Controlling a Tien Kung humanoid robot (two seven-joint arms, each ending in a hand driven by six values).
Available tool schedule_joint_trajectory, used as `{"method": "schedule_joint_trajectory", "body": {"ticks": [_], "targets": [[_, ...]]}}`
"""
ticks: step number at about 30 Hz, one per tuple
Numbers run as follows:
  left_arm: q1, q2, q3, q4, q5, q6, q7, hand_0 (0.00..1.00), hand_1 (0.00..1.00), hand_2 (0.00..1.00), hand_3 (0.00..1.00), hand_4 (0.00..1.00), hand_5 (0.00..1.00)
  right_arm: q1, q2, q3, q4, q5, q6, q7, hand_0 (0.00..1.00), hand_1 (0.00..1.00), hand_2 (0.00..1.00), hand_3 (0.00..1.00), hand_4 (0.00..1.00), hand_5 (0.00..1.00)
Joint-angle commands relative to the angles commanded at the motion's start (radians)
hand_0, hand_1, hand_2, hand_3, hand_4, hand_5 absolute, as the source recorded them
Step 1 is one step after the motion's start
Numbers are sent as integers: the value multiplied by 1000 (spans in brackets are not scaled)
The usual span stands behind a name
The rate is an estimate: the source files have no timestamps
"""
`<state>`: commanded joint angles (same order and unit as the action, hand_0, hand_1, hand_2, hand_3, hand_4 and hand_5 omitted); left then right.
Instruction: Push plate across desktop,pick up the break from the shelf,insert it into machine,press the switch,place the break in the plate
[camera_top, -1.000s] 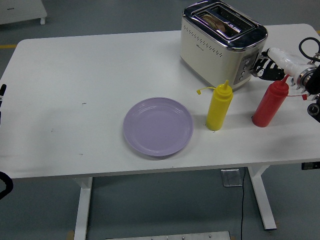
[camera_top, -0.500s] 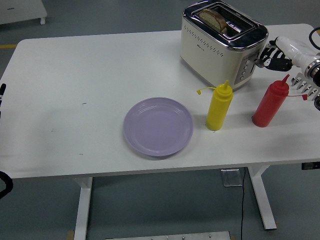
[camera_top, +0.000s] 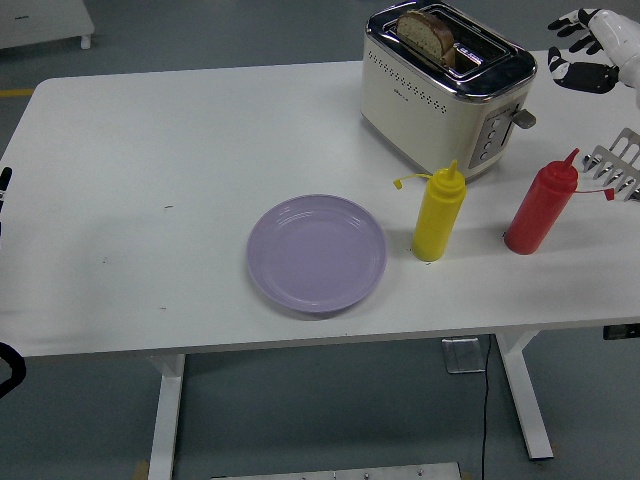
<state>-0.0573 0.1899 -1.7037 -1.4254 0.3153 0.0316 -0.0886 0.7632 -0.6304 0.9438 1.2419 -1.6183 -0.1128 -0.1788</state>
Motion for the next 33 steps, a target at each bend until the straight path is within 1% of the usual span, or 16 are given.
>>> {"method": "schedule_joint_trajectory", "body": {"ticks": [3, 4, 7, 9, 10, 14, 15, 16, 21, 22, 33], "targets": [[-1, 0, 0, 0, 0, 0, 0, 830, 869, 929, 801, 630, 998, 9, 4, 9, 11, 15, -16, 1, 803, 796, 920, 965, 652, 461], [-1, 0, 1, 0, 0, 0, 0, 830, 869, 930, 801, 631, 998, 15, 6, 11, 15, 24, -21, 1, 858, 844, 946, 993, 721, 508], [-1, 1, 1, 0, 0, 0, 0, 830, 869, 930, 801, 631, 998, 36, 17, 13, 19, 51, -25, -3, 858, 844, 946, 993, 721, 508], [-1, 1, 1, 0, -1, 1, 0, 830, 869, 930, 801, 631, 998, 49, 25, 11, 15, 63, -21, -8, 858, 844, 946, 993, 721, 508], [0, 1, 1, 0, -1, 1, 0, 830, 869, 930, 801, 630, 998, 62, 32, 6, 8, 71, -16, -13, 875, 856, 947, 997, 752, 513], [0, 2, 2, 0, -1, 1, -1, 830, 869, 930, 801, 630, 998, 95, 52, -6, -14, 89, 6, -30, 875, 856, 947, 997, 752, 513], [0, 2, 3, 0, -2, 1, -1, 830, 869, 930, 801, 630, 998, 113, 66, -13, -33, 86, 19, -42, 875, 856, 947, 997, 752, 513], [1, 2, 4, 0, -2, 1, -1, 830, 869, 930, 801, 631, 998, 125, 74, -17, -47, 84, 26, -48, 887, 865, 924, 949, 764, 521], [3, 4, 5, 1, -2, 2, -1, 830, 869, 930, 801, 631, 998, 183, 116, -42, -108, 75, 62, -84, 887, 865, 924, 949, 764, 521], [4, 4, 5, 1, -2, 2, -1, 830, 869, 929, 802, 630, 998, 195, 126, -51, -119, 73, 68, -90, 881, 852, 892, 927, 782, 536], [9, 7, 9, 2, -2, 2, -1, 829, 869, 930, 802, 630, 998, 292, 231, -145, -212, 50, 99, -129, 867, 831, 883, 917, 798, 545]]}}
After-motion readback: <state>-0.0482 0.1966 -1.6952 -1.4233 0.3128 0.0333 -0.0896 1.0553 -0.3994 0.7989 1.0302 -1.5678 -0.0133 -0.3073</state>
